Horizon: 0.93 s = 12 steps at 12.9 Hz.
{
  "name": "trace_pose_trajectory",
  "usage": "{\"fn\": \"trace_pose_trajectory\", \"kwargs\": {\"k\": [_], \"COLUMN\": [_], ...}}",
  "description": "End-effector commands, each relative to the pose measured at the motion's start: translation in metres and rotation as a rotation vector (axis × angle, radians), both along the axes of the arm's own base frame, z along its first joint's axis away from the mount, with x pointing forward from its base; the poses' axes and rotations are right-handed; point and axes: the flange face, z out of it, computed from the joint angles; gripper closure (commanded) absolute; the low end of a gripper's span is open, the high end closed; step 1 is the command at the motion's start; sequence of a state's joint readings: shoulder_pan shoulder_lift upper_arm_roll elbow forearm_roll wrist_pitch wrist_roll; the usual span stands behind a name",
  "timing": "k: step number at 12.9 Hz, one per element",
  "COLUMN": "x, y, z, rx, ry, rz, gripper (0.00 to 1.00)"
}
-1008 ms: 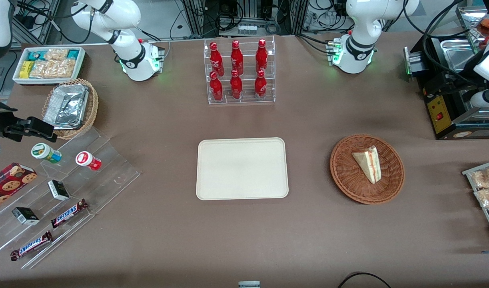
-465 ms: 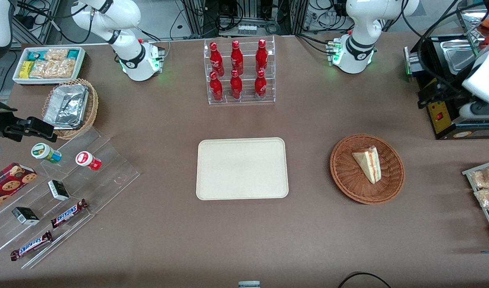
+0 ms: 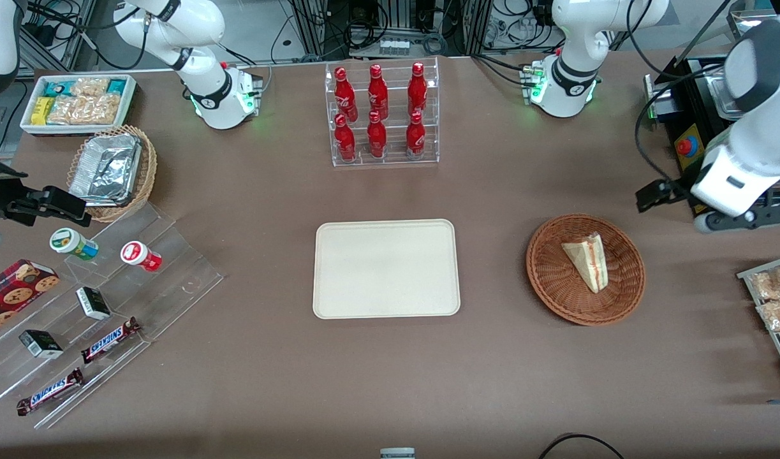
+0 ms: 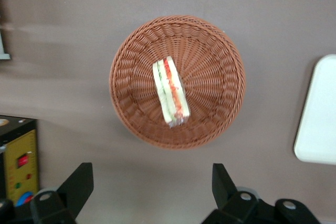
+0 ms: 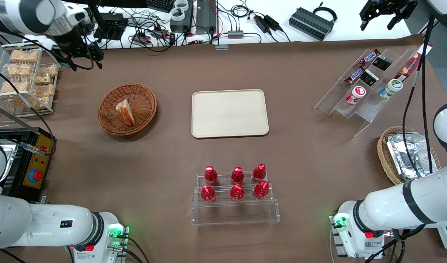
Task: Place sandwich from basket to tray
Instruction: 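Move the open left gripper down over the sandwich in the basket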
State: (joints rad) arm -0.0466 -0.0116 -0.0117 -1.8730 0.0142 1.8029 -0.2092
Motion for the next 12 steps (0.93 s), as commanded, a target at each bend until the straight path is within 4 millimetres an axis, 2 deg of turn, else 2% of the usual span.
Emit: {"fn": "trace_pose_trajectory", "kwargs": {"k": [1,2,3,7,12], "x": [-0.003,0.002,0.005,0.017,0.024], "y": [-0.012,-0.016,-0.021,-0.02,-0.02], "z": [-0.04,-0.055,-0.062,-0.095,-0.148], "rx": [0.015,0.019,0.019,0.039,0.053], "ry": [-0.022,-0.008,-0.011,0.001,0.043], "rz": [0.094,0.136,0.15,0.221,0.253], "gripper": [0.0,0.0,0.0,0.0,0.0]}}
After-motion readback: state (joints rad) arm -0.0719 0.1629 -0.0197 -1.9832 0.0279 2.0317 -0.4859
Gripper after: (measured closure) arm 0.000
